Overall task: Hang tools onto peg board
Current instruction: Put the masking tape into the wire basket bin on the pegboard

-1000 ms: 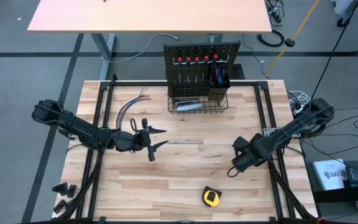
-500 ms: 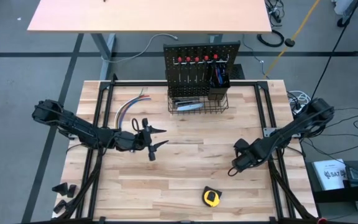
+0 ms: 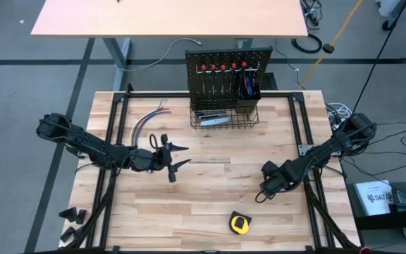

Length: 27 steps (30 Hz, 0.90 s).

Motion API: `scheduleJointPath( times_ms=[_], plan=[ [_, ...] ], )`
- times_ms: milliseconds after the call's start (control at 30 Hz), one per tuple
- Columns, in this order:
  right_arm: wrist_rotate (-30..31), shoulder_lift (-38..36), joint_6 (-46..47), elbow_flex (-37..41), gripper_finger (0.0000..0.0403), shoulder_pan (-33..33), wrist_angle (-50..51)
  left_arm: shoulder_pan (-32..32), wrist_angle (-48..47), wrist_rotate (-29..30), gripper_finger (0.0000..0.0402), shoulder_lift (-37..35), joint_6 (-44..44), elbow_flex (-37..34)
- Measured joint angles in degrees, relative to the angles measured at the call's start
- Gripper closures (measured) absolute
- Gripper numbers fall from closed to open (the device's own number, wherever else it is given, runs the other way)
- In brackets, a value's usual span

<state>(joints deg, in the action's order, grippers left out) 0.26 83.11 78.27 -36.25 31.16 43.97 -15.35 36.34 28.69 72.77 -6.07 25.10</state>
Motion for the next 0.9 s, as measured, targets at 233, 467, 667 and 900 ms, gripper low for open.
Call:
scheduleJointPath(
  times_ms=[233,467,667,900],
  plan=[
    [-0.17,-0.18,-3.83,-1.74,0.0371,-0.08,-0.98,0.01,1.08,-7.71,0.0185,0.0,-0.35,0.0],
    [-0.63,-0.34,-23.16,-10.52,0.0369,-0.33,-20.72,0.0,7.64,-23.68,0.0185,1.15,-5.94,0.04],
    [-6.68,-0.58,-44.54,-13.05,0.0369,-0.45,-56.22,-0.69,21.31,-36.84,0.0185,7.82,-8.53,0.04],
    [-9.8,0.54,-50.46,-13.03,0.0369,-3.84,-64.84,-2.9,32.47,-37.75,0.0185,16.44,-15.92,2.9]
  ],
)
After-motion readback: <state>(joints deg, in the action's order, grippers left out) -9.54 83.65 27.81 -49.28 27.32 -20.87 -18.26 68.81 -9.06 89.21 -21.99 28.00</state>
